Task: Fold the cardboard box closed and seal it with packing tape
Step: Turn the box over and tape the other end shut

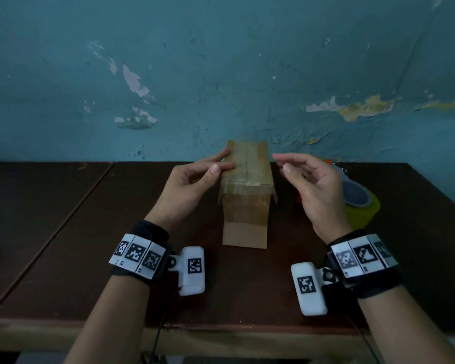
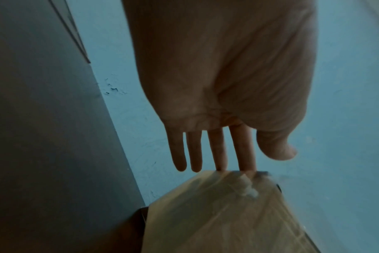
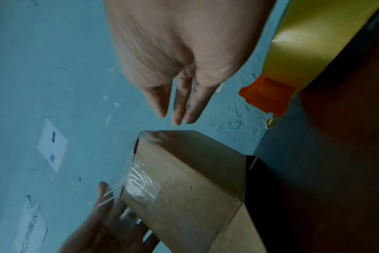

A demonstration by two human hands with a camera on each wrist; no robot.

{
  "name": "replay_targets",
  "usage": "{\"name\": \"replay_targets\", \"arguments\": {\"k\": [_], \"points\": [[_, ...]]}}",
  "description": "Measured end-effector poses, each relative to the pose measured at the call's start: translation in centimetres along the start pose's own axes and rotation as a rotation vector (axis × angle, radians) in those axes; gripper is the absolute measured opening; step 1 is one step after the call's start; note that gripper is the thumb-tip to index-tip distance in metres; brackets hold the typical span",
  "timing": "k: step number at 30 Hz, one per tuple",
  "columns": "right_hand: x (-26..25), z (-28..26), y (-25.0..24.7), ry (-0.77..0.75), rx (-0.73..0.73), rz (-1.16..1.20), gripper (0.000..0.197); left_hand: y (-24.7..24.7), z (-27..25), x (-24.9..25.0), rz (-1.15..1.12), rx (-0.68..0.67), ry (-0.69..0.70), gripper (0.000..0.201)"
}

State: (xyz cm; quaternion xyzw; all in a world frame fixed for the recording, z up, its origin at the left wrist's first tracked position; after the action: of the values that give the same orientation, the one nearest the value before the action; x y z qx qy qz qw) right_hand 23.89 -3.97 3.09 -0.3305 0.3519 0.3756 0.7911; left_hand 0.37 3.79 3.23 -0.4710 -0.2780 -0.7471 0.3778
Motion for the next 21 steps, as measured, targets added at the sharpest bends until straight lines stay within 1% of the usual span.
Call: {"name": "replay_targets", "arguments": {"k": [3,6,8,11,16,18,21], "points": [[-1.0,-0.2,0.0,-0.112,-0.052,-0.030,0.020,0.2,0.1,0.0,0.018,0.069,0.033,0.031],[-1.3,-0.2,0.4,-0.162,-0.126,-0.049,0.023,0.4,0.2,0.1,0.090,0.109,0.070,0.032],[-1.2,-0.2,0.7,-0.174,-0.154,-0.054,0.026,0.6,0.2,0.2,0.151,0.137,0.088,0.038],[-1.0,-0.1,0.9,-0.173,-0.150,-0.059,0.028,0.9,0.5,0.2,0.194,0.158,0.104,0.046],[-0.6,-0.1,1.1,-0.167,-0.151,-0.125,0.020,1.5,0.7,-0.2,0.211,0.169,0.102,0.042],[-0.5,0.0,1.0,-0.163,-0.155,-0.142,0.021,1.6,0.7,-0.2,0.230,0.163,0.104,0.042],[-0.1,0.1,1.0,-0.151,-0.165,-0.154,0.027,1.6,0.6,-0.1,0.249,0.144,0.116,0.048]]}}
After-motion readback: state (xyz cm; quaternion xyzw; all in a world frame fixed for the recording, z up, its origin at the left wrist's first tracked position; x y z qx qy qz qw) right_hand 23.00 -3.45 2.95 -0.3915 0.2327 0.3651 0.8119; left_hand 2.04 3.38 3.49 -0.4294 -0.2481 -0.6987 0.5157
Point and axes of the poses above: each hand's wrist, its own z-axis towards the middle knuckle, its own y-axis out of the palm, x = y × z, the point moved 4 cm from there along z, towards the middle knuckle, and after that the axes turned 15 degrees about -z, right-handed, at the moved point
